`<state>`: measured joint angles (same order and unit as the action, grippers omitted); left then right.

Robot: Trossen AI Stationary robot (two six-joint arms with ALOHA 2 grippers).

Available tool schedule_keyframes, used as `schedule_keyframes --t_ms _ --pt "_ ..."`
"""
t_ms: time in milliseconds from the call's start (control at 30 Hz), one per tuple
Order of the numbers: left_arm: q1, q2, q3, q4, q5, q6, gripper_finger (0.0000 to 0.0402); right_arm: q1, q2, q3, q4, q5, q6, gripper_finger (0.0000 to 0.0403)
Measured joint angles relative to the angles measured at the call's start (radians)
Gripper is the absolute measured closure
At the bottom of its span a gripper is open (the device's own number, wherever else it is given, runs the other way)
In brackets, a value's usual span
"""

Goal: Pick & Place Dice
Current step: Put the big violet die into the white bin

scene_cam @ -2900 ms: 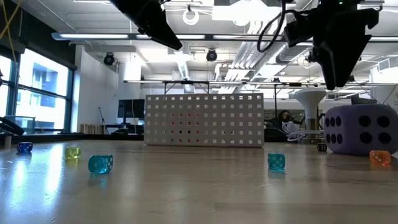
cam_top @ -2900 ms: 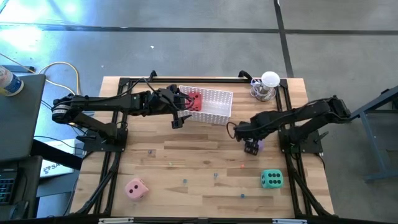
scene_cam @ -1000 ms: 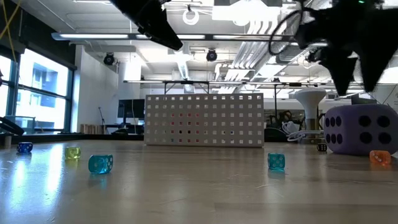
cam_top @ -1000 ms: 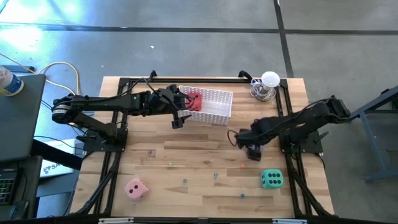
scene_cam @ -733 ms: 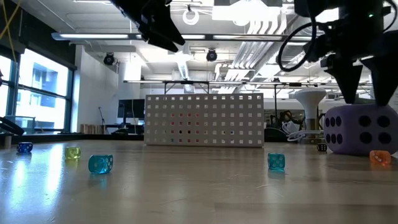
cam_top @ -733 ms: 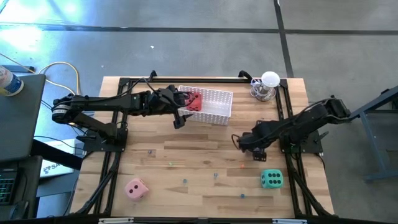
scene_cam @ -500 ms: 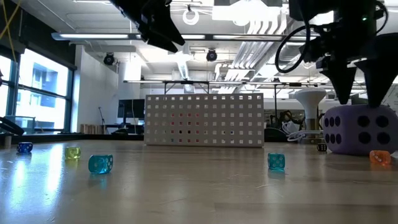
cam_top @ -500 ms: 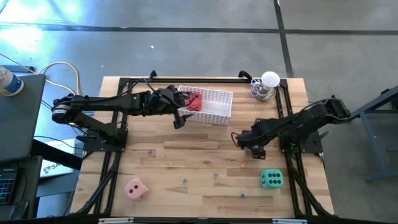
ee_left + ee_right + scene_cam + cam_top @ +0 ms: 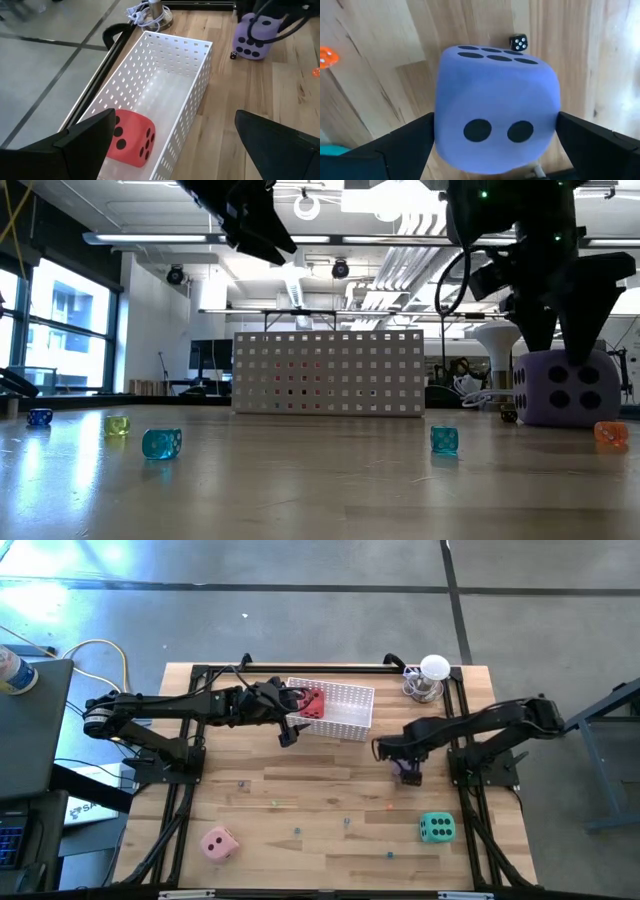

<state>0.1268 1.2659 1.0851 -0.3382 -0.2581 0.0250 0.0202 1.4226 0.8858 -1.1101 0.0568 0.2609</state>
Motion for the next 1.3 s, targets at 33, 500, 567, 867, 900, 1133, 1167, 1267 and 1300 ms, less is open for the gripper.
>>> schedule_keyframes --t_ms 33,500,567,867,900,1133,1167,1267,1300 --pt "0.000 0.000 0.000 0.000 0.000 0.000 0.0002 -0.007 -0.001 -0.019 0.019 -0.015 0.001 0.0011" --pt "0.000 0.000 -0.001 -0.002 0.000 -0.005 0.0002 -0.022 0.007 -0.086 0.230 -0.143 0.086 0.0014" --pt "0.000 0.000 -0.001 -0.002 0.000 -0.020 0.0002 -0.029 0.007 -0.085 0.272 -0.199 0.087 0.0021" --pt "0.000 0.000 -0.001 -0.008 0.000 -0.026 0.0002 -0.003 0.007 -0.086 0.561 -0.367 0.020 0.0022" --pt "0.000 0.000 -0.001 -0.008 0.000 -0.026 0.0002 0.000 0.007 -0.086 0.601 -0.380 0.001 0.0020" --pt "0.000 0.000 -0.001 -0.008 0.000 -0.026 0.0002 -0.003 0.007 -0.085 0.940 -0.527 -0.151 0.0023" --pt "0.000 0.000 -0.001 -0.008 0.000 -0.026 0.0002 -0.003 0.007 -0.085 0.976 -0.538 -0.179 0.0024" --pt "0.000 0.000 -0.001 -0.007 0.000 -0.026 0.0002 -0.010 -0.007 -0.084 1.036 -0.521 -0.256 0.0023" --pt "0.000 0.000 -0.001 -0.008 0.000 -0.027 0.0002 -0.015 -0.015 -0.084 1.048 -0.499 -0.280 0.0021"
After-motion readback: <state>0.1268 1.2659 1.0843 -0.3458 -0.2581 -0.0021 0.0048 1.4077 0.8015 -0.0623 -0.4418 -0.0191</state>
